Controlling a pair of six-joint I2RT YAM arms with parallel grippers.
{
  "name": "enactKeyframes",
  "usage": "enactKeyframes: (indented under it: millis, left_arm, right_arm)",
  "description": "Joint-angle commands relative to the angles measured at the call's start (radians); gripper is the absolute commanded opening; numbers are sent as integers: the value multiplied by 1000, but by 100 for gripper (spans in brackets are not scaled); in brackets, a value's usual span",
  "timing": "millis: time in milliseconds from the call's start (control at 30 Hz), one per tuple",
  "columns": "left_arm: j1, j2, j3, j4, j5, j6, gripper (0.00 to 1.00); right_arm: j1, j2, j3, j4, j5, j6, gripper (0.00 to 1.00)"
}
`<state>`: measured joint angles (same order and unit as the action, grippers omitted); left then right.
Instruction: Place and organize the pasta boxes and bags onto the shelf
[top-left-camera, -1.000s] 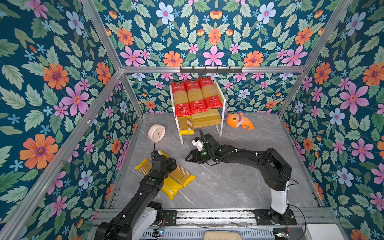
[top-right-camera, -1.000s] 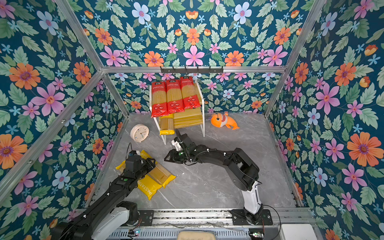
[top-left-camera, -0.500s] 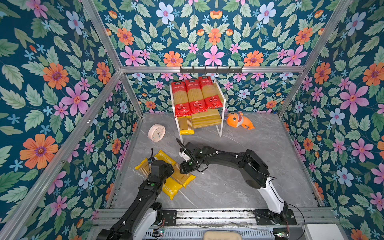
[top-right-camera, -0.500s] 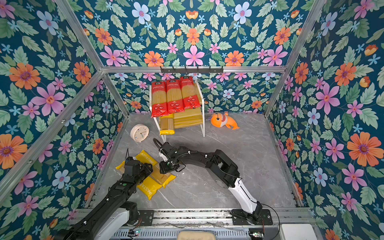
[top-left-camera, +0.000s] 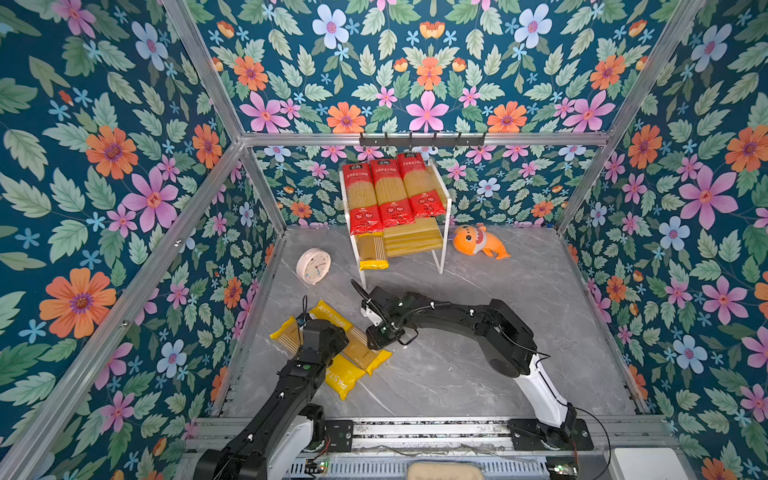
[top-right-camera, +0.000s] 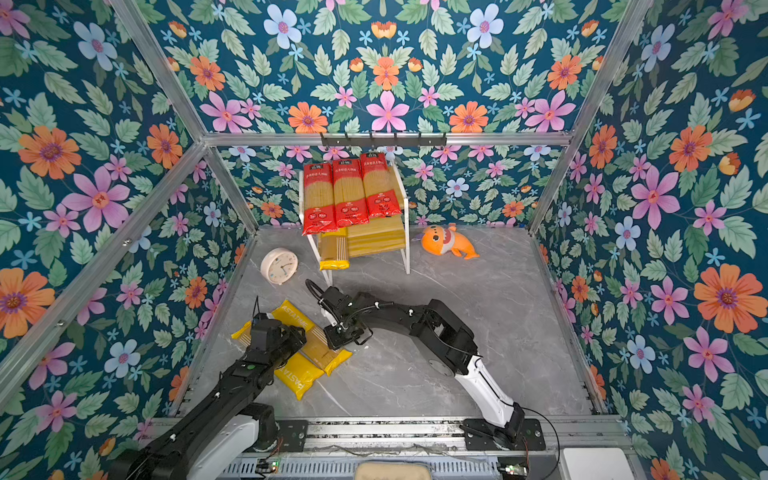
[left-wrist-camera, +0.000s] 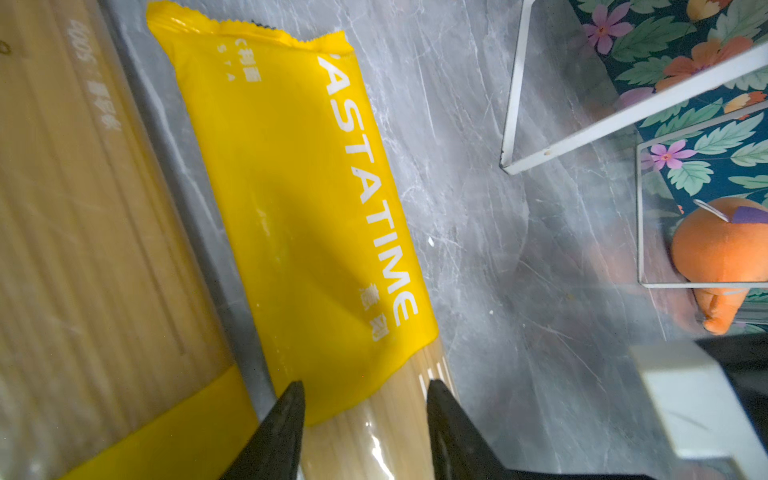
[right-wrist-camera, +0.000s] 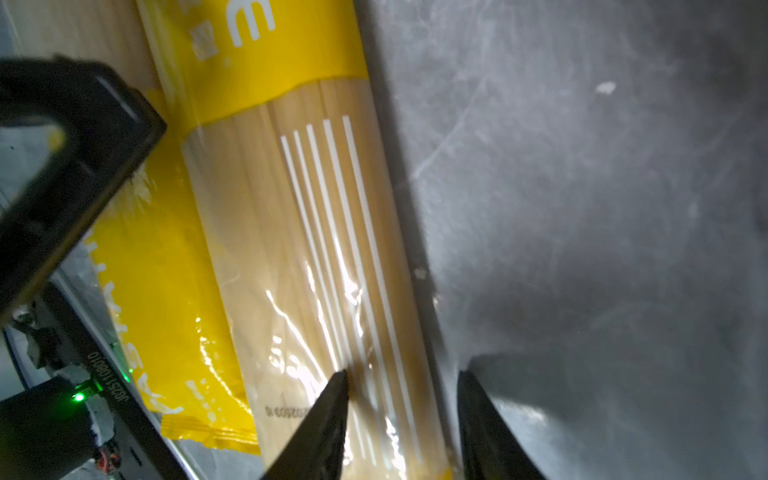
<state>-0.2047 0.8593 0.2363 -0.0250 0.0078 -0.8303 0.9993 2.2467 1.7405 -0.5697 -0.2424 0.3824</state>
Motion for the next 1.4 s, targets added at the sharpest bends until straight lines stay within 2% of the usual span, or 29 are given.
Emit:
enactKeyframes:
  millis: [0, 500, 667, 800, 967, 1267, 1367]
  left_arm:
    - [1, 7, 6, 41, 9, 13, 50]
    - [-2, 67, 22, 130, 79, 51, 50]
    - [-7, 97, 38, 128, 113, 55, 50]
    - [-7, 53, 47, 72, 77, 73, 50]
    - [-7, 40, 69, 26, 91, 74, 50]
    - [-9, 8, 64, 13, 79, 66, 50]
    - [-9, 20, 59, 27, 89, 51, 50]
  right_arm:
    - [-4, -27, -43, -79, 68, -32, 43]
    - [-126, -259, -375, -25, 89, 24, 42]
    - [-125, -329, -398, 42, -21, 53, 44]
    - [-110, -312, -342, 86, -64, 66, 47]
    - [-71, -193, -188, 62, -9, -31, 54]
    - [-79, 11, 28, 67, -20, -70, 55]
    - [-80, 39, 37, 65, -48, -66, 53]
